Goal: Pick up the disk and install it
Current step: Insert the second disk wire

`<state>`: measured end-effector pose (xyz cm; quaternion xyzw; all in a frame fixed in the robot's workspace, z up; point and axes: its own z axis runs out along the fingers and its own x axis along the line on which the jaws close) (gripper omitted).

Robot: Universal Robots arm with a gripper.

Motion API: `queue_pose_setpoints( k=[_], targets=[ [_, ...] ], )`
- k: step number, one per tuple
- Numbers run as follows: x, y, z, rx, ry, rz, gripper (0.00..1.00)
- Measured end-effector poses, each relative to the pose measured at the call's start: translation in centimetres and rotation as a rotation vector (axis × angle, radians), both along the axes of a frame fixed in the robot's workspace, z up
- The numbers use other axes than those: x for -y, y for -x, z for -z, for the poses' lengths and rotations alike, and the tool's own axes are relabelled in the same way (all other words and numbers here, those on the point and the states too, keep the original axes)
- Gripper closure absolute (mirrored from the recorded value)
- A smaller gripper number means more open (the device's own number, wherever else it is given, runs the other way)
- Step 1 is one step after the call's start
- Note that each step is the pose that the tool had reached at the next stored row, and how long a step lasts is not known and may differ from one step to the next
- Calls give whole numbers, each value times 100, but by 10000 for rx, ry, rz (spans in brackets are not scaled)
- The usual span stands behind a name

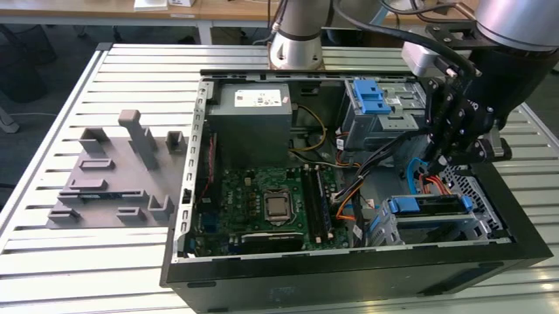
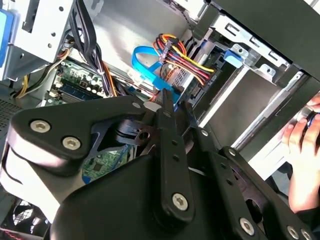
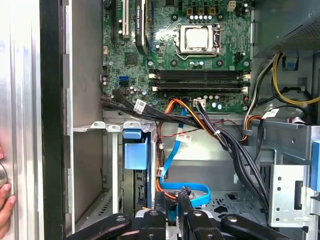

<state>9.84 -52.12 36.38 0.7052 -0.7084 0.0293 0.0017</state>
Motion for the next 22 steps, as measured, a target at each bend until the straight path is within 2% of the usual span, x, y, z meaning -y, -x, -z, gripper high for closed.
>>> queue_pose_setpoints(
  k=[6,11,12,13,15,16,17,18,19,20,22],
  targets=[
    [0,-3,36,1,197,7,75],
    [0,-4,54,1,206,8,75],
    [1,-4,56,2,199,8,77],
    [1,-4,59,1,175,8,83],
    [0,-4,64,2,49,8,84],
    [0,-4,64,1,-45,8,84],
    [0,-4,66,1,-168,8,84],
    [1,-4,69,1,-333,7,84],
    [2,-4,73,1,-448,8,84],
    [7,-4,77,3,-507,8,84],
    [27,-3,86,16,-529,7,84]
  ],
)
